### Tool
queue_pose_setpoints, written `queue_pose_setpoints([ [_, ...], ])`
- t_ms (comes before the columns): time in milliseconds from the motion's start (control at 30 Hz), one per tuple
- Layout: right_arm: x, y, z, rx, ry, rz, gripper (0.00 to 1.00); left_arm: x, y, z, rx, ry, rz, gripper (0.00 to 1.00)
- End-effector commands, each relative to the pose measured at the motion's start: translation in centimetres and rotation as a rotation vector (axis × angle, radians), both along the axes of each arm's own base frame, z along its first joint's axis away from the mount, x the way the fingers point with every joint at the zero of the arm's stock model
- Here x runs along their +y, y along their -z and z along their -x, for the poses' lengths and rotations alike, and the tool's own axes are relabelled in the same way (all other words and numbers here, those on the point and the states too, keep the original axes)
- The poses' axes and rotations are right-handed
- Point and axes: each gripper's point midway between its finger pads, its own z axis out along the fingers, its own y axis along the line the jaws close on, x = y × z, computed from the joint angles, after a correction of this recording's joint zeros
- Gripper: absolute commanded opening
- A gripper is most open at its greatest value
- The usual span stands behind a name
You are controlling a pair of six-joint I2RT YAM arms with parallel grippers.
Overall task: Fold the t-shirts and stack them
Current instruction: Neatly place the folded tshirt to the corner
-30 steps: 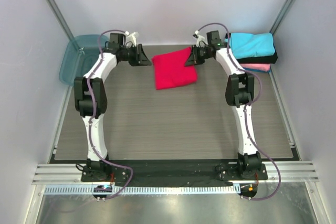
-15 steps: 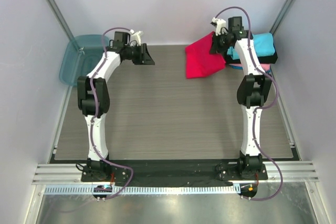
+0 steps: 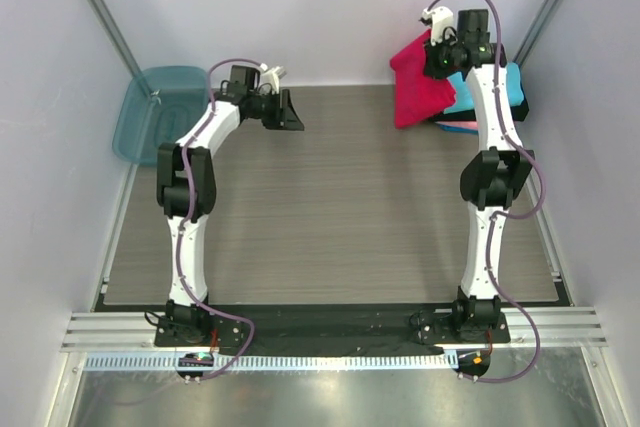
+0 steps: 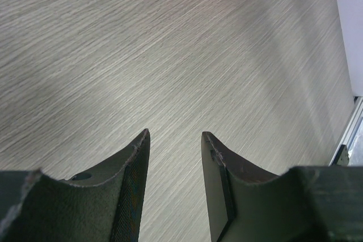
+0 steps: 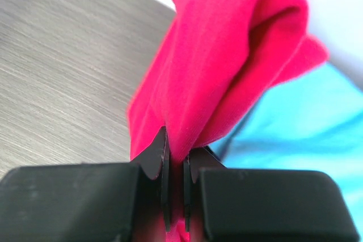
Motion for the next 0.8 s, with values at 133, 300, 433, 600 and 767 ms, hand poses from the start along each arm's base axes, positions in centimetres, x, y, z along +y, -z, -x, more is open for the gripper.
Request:
queue_pose_setpoints([
  [133,-3.5,-13.6,1.4,-0.317,0.05,0.086,0.01,-1.9,-1.5,-0.1,-0.049,0.04,0.033,0.43],
  [300,-7.2,-15.2,1.6,-0.357,0.115,0.11,0.01,-3.3,-1.6,0.5,-0.055,0.065,0.031,0.43],
  [433,-9.8,-13.9,1.1,-0.337,0.156,0.105,0.01,-3.8,-1.6,0.7,-0.057,0.075,0.03,0.43],
  [600,-12.4,-11.0,-0.7,-0.311,0.194,0.079,0.01,-3.9,-1.1,1.0,-0.052,0.081,0.02,0.43],
  [767,-14.2,-7.5,-3.1,-0.299,0.208,0.088,0.01,-3.8,-0.4,1.5,-0.035,0.087,0.006,0.43],
])
